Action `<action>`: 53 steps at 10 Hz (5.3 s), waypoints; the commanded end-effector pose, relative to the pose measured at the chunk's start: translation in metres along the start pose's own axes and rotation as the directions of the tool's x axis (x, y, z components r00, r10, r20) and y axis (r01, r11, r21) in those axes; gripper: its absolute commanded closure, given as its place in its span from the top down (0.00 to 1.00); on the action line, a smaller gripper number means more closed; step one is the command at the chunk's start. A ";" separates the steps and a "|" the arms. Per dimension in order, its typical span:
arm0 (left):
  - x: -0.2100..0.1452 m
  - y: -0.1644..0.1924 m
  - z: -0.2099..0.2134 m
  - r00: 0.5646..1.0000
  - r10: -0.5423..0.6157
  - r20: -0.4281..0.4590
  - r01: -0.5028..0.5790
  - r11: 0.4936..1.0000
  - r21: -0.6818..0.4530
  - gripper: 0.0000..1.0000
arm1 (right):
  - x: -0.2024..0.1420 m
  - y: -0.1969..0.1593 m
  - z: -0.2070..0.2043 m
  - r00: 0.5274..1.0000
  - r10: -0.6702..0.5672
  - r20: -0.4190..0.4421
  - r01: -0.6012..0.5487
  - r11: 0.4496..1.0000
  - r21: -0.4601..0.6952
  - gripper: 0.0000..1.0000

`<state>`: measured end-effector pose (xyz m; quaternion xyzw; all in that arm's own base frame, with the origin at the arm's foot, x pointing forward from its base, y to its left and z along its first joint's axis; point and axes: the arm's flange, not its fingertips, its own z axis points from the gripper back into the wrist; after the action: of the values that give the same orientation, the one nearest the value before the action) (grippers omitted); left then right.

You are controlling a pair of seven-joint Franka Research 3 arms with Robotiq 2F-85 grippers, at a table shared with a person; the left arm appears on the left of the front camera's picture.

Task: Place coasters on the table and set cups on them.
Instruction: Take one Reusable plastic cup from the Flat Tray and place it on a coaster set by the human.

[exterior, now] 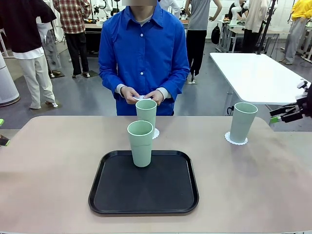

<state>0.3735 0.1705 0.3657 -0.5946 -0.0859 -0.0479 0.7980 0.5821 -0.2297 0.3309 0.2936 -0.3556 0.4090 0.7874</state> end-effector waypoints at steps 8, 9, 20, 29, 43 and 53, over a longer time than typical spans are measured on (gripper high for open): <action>-0.001 -0.002 0.001 1.000 0.004 0.003 -0.004 1.000 0.002 1.00 | 0.124 0.183 0.039 0.830 -0.358 -0.428 0.169 0.892 -0.419 1.00; -0.001 -0.002 0.001 1.000 0.004 0.003 -0.004 1.000 0.002 1.00 | 0.128 0.199 0.036 0.820 -0.365 -0.441 0.149 0.880 -0.451 1.00; -0.001 -0.002 0.001 1.000 0.004 0.003 -0.004 1.000 0.002 1.00 | 0.145 0.237 0.031 0.814 -0.387 -0.433 0.116 0.839 -0.532 1.00; -0.001 -0.002 0.001 1.000 0.004 0.003 -0.004 1.000 0.002 1.00 | 0.139 0.268 0.051 0.737 -0.530 -0.421 0.217 0.774 -0.595 1.00; -0.001 -0.002 0.001 1.000 0.004 0.003 -0.004 1.000 0.002 1.00 | 0.043 0.230 0.148 0.631 -0.754 -0.184 0.769 0.576 0.277 1.00; -0.001 -0.002 0.001 1.000 0.004 0.003 -0.004 1.000 0.002 1.00 | -0.040 0.202 0.163 0.584 -0.792 -0.176 0.778 0.485 0.399 1.00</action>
<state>0.3736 0.1708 0.3656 -0.5944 -0.0859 -0.0477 0.7981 0.3380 -0.2655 0.4283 0.5869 -0.0783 0.0604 0.8036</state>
